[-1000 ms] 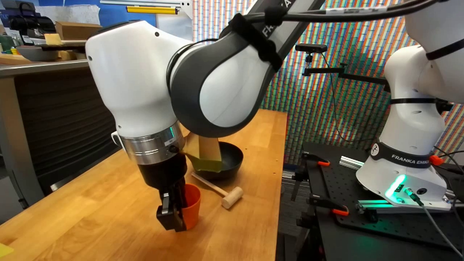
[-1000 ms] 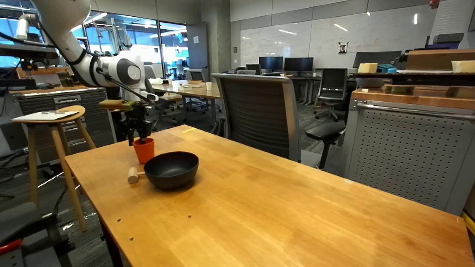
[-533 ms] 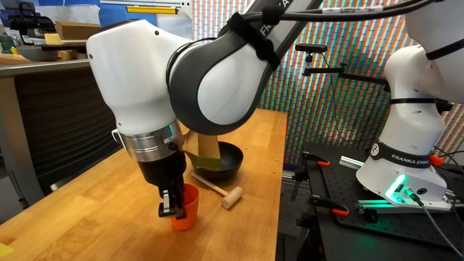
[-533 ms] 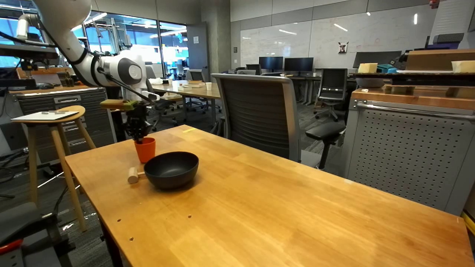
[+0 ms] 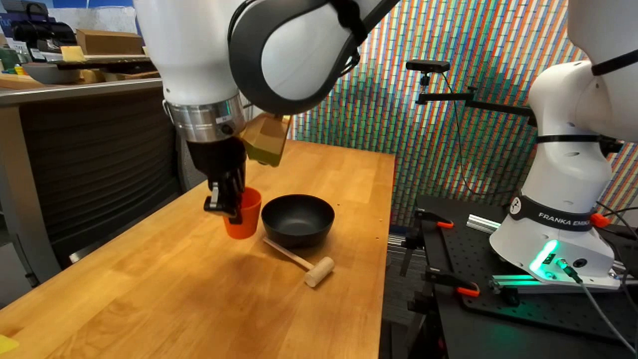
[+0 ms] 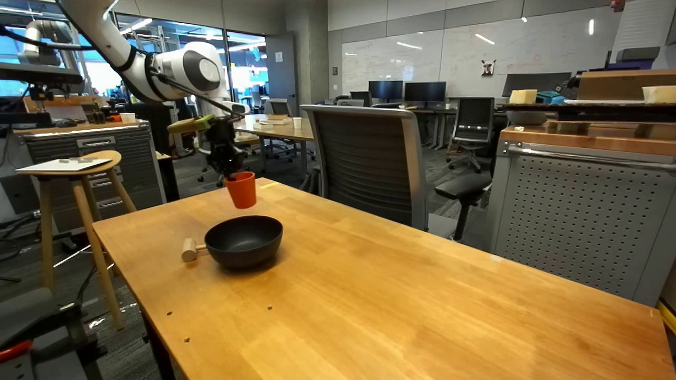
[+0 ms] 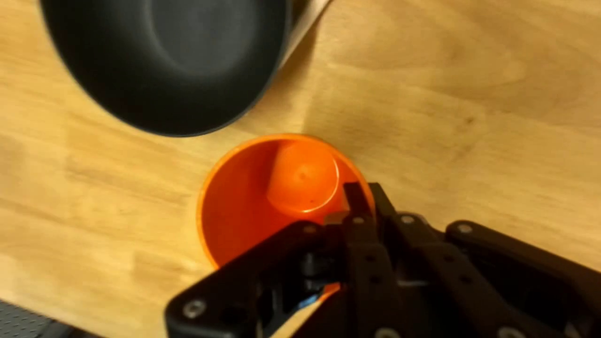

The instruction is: Put the cup in the bowl then remove it out of the bowl then put it in the bowl

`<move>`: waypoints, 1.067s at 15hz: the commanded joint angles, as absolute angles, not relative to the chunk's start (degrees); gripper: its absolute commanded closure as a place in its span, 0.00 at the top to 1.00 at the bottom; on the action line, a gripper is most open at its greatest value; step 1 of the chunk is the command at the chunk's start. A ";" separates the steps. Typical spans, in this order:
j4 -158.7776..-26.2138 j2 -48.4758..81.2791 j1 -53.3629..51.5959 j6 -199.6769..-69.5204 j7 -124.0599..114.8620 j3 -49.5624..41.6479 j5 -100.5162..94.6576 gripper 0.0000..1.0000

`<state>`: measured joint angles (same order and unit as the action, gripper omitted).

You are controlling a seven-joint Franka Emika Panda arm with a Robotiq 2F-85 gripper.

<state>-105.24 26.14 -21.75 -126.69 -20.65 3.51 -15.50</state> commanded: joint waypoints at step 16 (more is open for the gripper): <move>-111.84 25.83 -14.71 -119.40 -29.29 1.73 -14.20 0.03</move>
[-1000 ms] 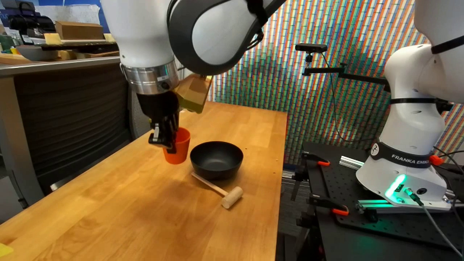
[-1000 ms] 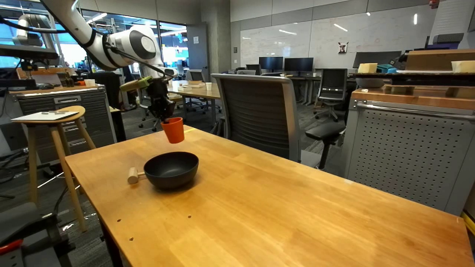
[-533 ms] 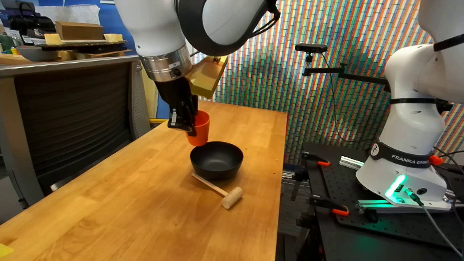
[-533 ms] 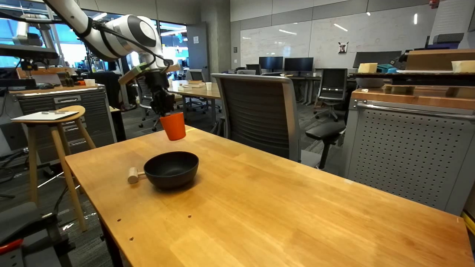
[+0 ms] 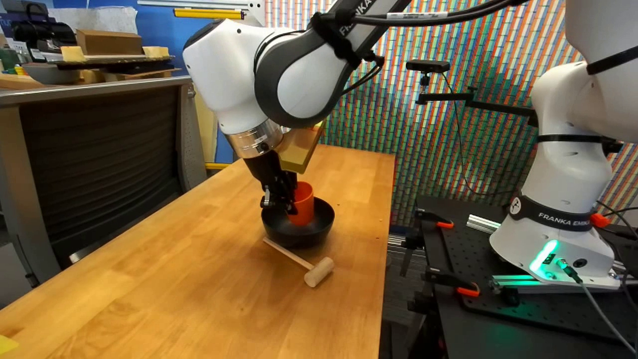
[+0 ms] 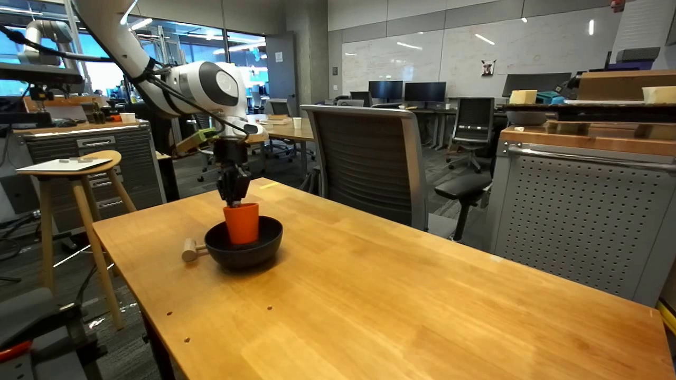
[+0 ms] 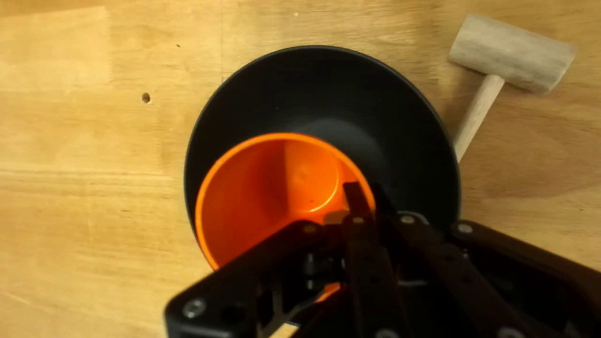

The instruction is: Put the cup in the bowl then remove it out of the bowl then put it in the bowl

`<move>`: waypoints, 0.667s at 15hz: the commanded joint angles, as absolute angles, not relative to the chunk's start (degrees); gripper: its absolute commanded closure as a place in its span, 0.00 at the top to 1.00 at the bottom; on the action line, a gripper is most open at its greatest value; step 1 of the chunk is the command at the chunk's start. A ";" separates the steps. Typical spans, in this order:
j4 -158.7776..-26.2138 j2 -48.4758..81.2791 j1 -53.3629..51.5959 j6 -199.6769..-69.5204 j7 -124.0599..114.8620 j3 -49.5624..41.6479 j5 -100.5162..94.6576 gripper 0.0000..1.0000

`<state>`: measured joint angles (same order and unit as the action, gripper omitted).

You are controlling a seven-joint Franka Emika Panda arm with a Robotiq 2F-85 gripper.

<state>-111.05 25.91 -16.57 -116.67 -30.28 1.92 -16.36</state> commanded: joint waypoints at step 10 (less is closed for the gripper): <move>-114.66 25.56 -11.04 -129.06 -20.32 3.48 -3.21 0.42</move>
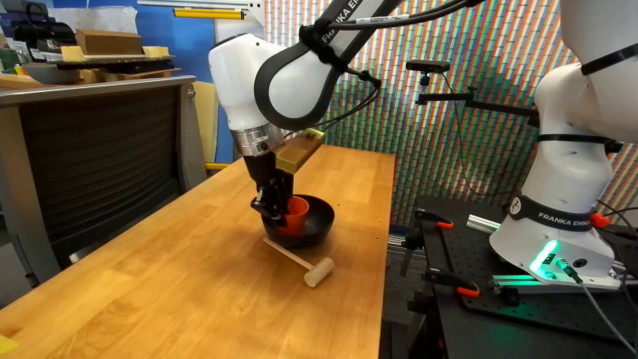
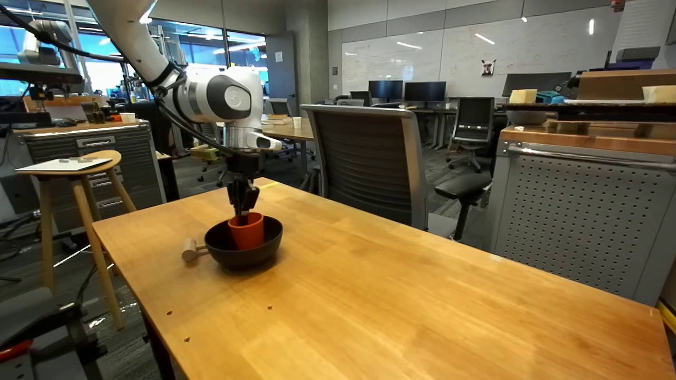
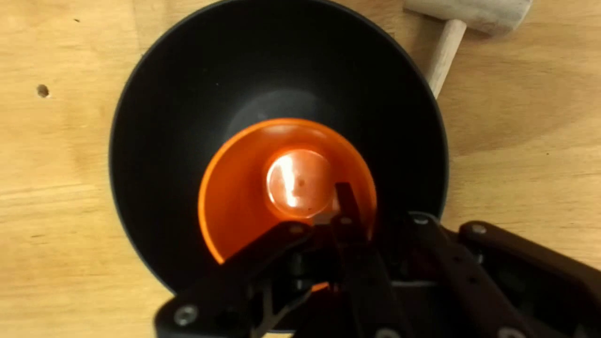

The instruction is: Put the cup in the bowl then remove it out of the bowl then put it in the bowl

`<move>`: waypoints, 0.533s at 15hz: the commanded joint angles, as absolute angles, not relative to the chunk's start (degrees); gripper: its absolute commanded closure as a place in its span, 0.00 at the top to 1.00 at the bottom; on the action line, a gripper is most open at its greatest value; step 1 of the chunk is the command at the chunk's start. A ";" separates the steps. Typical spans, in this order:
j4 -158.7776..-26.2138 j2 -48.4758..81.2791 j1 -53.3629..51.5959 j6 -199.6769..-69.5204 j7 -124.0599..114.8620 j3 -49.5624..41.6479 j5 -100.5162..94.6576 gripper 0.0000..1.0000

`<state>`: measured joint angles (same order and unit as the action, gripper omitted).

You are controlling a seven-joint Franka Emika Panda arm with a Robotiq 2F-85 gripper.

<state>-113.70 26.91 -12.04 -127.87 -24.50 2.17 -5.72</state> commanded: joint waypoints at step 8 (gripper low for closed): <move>-113.48 16.57 -12.27 -125.85 -11.54 6.79 -4.04 1.00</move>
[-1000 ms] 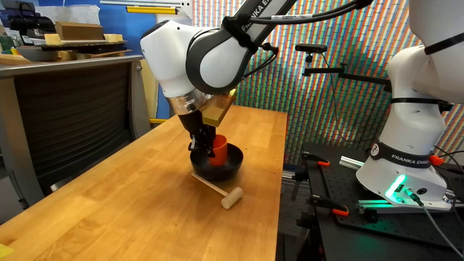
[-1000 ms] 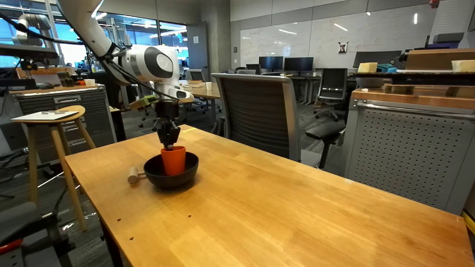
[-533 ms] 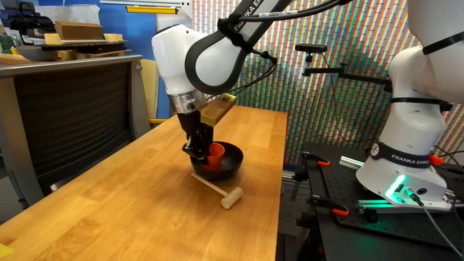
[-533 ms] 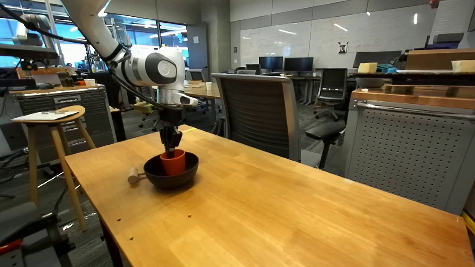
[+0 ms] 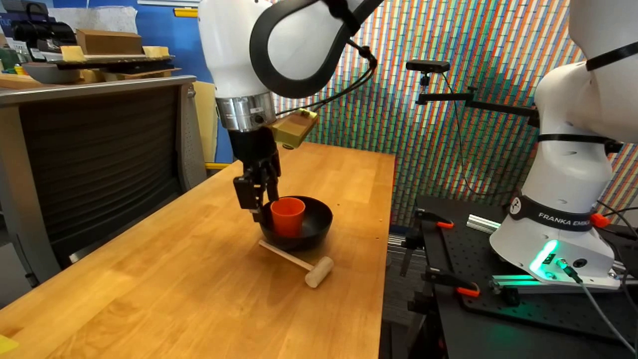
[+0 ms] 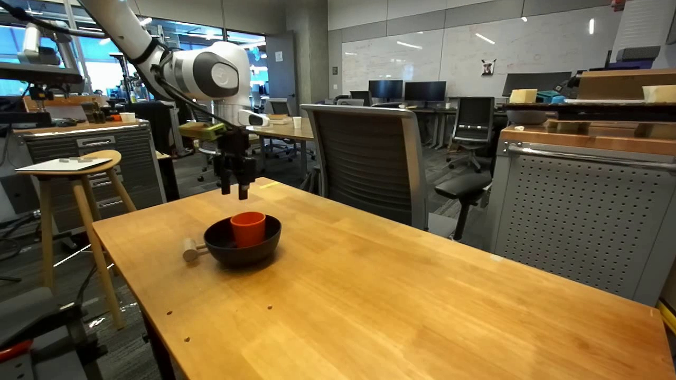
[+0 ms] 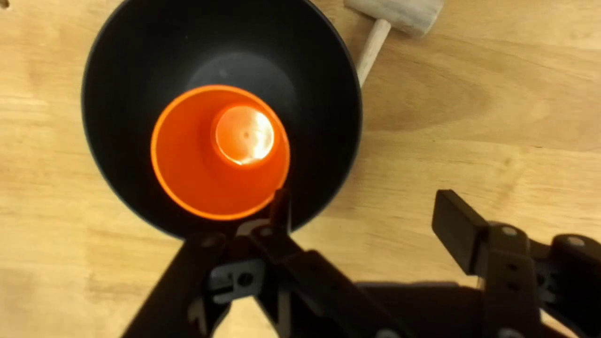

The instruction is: Put the cup in the bowl then remove it out of the bowl then put it in the bowl

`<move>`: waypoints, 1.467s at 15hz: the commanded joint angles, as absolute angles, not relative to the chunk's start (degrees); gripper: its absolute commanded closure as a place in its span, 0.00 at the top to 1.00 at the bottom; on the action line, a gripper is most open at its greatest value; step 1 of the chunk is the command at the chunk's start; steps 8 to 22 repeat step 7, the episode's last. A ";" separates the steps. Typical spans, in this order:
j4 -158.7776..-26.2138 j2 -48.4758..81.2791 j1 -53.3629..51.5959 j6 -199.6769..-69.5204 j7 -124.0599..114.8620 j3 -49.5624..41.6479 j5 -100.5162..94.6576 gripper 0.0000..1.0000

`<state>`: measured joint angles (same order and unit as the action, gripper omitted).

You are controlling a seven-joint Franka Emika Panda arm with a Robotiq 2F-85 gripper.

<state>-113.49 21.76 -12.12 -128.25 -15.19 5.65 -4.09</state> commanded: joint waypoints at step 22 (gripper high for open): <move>-112.20 15.06 -12.25 -123.52 -11.18 7.78 -2.81 1.00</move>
